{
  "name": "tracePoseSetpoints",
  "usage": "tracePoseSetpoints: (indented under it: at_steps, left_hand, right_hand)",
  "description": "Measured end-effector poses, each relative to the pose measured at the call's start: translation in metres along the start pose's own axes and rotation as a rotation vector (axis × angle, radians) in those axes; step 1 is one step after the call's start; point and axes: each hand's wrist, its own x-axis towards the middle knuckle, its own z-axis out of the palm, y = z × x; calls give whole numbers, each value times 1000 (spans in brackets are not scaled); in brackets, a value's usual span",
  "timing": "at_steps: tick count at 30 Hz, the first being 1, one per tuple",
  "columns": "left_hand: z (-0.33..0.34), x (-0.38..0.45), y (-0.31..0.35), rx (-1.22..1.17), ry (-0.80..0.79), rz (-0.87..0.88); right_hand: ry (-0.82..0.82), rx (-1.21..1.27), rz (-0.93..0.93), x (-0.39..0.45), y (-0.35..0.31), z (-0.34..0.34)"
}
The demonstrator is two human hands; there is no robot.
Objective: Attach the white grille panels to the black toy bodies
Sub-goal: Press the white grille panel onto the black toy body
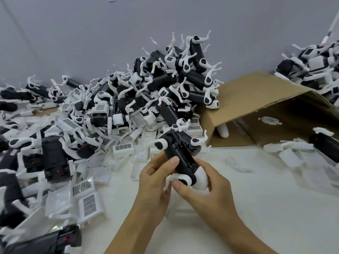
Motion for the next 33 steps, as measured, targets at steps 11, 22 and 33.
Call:
tracePoseSetpoints:
  at_steps: [11,22,33]
  left_hand:
    - [0,0,0,60,16,83]
    - [-8,0,0,598,107,428]
    - [-21,6,1,1559,99,1182]
  right_hand:
    - [-60,29,-59,0,-3,-5]
    - [-55,-70,160,10,5,-8]
    - [-272,643,476,17,-18,-23]
